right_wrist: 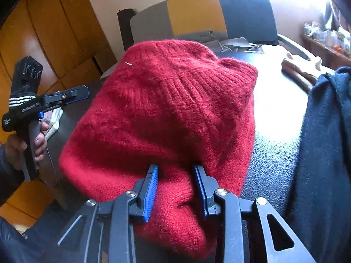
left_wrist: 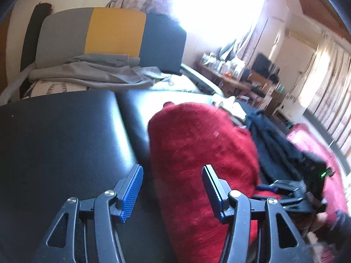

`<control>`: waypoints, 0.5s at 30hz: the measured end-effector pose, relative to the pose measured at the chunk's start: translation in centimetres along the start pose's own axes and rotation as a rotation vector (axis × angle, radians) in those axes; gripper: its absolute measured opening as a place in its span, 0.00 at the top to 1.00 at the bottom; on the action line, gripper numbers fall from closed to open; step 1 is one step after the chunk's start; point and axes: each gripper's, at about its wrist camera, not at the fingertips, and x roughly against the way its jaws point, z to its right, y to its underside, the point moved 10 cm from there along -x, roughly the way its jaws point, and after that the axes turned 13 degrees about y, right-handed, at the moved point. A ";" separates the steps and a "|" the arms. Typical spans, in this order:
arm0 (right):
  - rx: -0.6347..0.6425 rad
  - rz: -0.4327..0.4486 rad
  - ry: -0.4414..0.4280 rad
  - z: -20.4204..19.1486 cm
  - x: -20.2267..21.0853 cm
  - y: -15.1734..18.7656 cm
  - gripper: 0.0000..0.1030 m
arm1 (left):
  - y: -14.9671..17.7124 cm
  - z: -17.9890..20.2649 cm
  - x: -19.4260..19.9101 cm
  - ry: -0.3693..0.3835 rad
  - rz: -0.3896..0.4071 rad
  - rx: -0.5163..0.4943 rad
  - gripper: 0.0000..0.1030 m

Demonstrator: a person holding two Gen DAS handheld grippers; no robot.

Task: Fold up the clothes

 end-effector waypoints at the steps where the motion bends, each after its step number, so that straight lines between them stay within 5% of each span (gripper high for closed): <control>1: 0.001 0.002 -0.006 0.0 0.0 0.0 0.68 | -0.5 0.4 0.1 0.035 0.011 0.012 0.45; 5: -0.009 0.005 -0.029 0.4 0.1 0.1 0.68 | -2.8 1.9 -1.7 0.118 -0.012 -0.033 0.45; 11: -0.041 0.022 -0.061 0.6 1.2 0.6 0.68 | -4.9 1.5 -9.8 0.137 -0.204 -0.092 0.46; 15: -0.063 0.028 -0.069 1.0 1.3 0.7 0.68 | -3.5 0.8 -15.0 0.015 -0.314 -0.174 0.46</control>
